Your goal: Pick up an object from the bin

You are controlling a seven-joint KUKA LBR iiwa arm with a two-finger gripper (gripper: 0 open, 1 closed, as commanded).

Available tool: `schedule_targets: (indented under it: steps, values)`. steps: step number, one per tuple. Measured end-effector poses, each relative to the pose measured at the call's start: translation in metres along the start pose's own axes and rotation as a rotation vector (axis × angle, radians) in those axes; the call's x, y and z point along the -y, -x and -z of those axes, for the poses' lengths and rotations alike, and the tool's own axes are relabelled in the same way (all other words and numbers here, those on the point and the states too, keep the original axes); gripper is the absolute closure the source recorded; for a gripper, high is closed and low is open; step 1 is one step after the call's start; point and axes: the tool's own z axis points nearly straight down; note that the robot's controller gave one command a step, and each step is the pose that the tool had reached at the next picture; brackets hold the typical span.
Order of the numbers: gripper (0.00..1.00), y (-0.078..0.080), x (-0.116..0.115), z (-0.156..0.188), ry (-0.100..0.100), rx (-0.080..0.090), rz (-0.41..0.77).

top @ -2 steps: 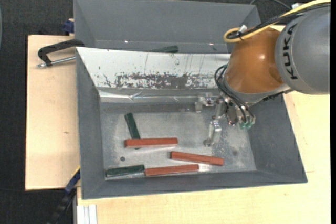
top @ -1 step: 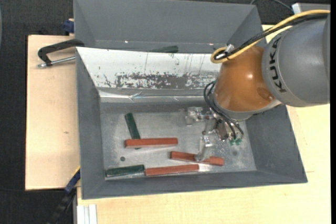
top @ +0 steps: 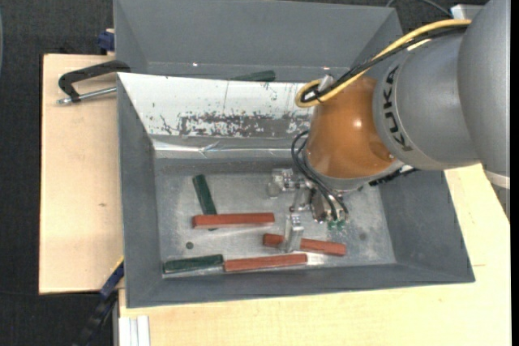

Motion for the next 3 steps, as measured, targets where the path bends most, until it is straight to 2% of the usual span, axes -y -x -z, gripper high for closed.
schedule_targets:
  steps: [1,2,3]
  values:
    - [1.00,-0.017,-0.002,-0.014,0.000,0.001,0.021]
    - [1.00,-0.017,-0.002,-0.014,0.000,0.001,0.022]
    - [1.00,-0.015,-0.063,0.133,0.001,0.006,-0.002]
